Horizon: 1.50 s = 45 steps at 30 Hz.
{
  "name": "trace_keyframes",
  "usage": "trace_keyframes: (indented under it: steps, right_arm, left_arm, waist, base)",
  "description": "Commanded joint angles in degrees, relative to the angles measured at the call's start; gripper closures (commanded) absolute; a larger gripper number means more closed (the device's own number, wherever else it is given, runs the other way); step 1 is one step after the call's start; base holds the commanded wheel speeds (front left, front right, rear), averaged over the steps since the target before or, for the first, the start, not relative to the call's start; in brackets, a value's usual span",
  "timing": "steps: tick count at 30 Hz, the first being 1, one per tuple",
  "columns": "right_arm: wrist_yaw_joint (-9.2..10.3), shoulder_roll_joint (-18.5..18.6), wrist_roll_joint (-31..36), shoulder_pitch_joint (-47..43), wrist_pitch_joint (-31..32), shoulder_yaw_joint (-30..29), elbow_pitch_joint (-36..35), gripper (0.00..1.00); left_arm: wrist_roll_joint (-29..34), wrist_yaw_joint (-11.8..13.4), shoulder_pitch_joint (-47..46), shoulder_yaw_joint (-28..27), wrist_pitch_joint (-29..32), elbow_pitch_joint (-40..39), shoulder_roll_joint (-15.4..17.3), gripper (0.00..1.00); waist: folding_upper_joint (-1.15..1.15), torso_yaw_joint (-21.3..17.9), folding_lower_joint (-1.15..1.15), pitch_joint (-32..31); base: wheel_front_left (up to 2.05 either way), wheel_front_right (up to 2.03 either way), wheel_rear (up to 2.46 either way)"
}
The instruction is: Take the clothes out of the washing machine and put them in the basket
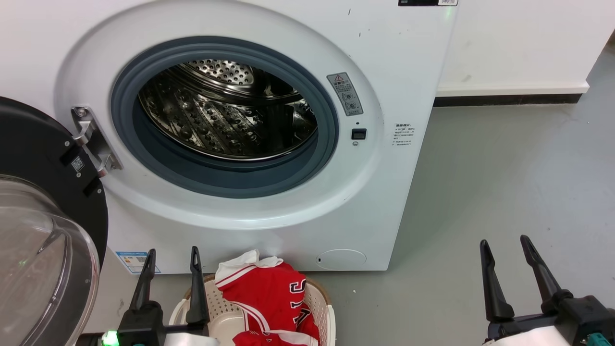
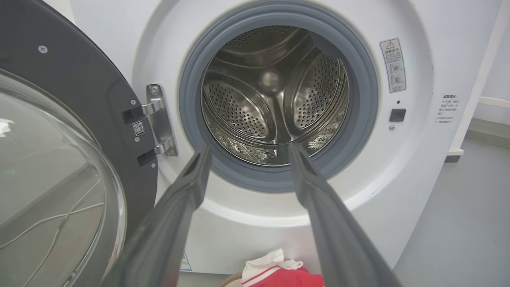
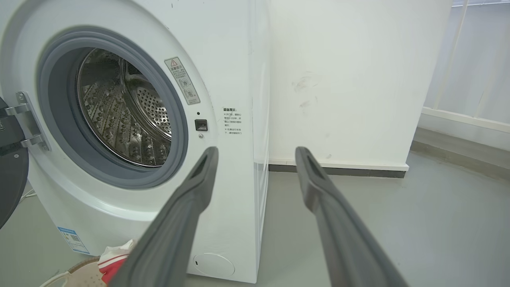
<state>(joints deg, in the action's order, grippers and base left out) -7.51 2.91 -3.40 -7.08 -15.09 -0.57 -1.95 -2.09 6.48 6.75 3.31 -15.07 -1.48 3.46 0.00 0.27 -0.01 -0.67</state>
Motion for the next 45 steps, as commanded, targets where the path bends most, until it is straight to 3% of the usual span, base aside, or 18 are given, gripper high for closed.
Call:
trace_keyframes:
  steps: [1,28,29,33,45]
  right_arm:
    - [0.04,-0.1,0.1,-0.5,-0.1,-0.1,0.1,0.0]
    - [0.04,-0.1,-0.2,-0.5,-0.1,0.0,0.5,0.0]
    - [0.0,0.0,-0.2,-0.1,0.0,-0.1,0.5,1.0]
    - [-0.01,0.0,-1.2,-0.4,0.1,0.2,1.8,1.0]
    - [-0.01,0.9,-16.6,2.0,2.7,0.3,4.0,1.0]
  left_arm:
    - [0.2,-0.3,0.5,-0.2,-0.1,0.0,-0.1,0.0]
    - [0.1,-1.4,1.0,-1.7,-0.1,1.3,-0.6,0.0]
    - [-0.1,-1.4,0.4,-1.7,0.0,1.3,-0.5,1.0]
    - [-1.2,-1.6,0.8,-1.4,0.1,2.5,-0.5,1.0]
    - [-16.8,-3.4,-1.5,-1.8,2.8,4.4,0.4,1.0]
  waist:
    - [0.0,0.0,0.01,-0.2]
    - [0.0,-0.2,0.01,-0.6]
    - [0.0,-0.2,0.01,-0.6]
    - [0.0,-0.2,0.01,-0.6]
    - [0.0,-0.2,0.01,-0.4]
  base:
    - [0.0,0.0,0.0]
    - [0.0,0.0,0.0]
    - [0.0,0.0,0.0]
    - [0.0,0.0,0.0]
    - [0.0,0.0,0.0]
